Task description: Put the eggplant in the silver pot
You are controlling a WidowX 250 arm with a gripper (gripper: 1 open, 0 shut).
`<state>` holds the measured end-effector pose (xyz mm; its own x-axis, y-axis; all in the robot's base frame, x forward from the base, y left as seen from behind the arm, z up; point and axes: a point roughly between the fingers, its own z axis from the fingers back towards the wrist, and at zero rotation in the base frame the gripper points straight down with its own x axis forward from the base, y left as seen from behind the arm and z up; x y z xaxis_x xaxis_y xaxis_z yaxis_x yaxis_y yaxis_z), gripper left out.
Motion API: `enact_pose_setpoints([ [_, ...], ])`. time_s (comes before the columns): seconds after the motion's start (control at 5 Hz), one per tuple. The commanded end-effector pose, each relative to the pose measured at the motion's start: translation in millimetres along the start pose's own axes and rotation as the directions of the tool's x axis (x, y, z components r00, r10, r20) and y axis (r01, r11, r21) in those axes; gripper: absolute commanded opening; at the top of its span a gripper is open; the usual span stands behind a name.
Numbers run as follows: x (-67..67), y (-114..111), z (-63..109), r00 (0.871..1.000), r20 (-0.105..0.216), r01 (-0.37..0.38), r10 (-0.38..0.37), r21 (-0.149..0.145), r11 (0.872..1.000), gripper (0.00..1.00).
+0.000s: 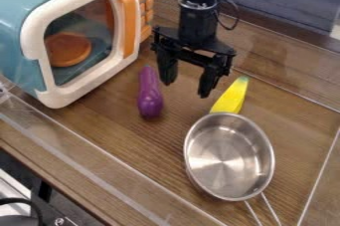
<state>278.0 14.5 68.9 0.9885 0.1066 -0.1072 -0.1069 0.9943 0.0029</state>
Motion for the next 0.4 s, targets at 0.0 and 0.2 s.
enact_pose_setpoints([
  [0.0,6.1,14,13.4,0.995,0.067,-0.07,0.07,-0.004,0.998,1.0],
  [0.2,10.5,25,6.9,0.99,0.064,-0.128,0.128,-0.008,0.992,1.0],
])
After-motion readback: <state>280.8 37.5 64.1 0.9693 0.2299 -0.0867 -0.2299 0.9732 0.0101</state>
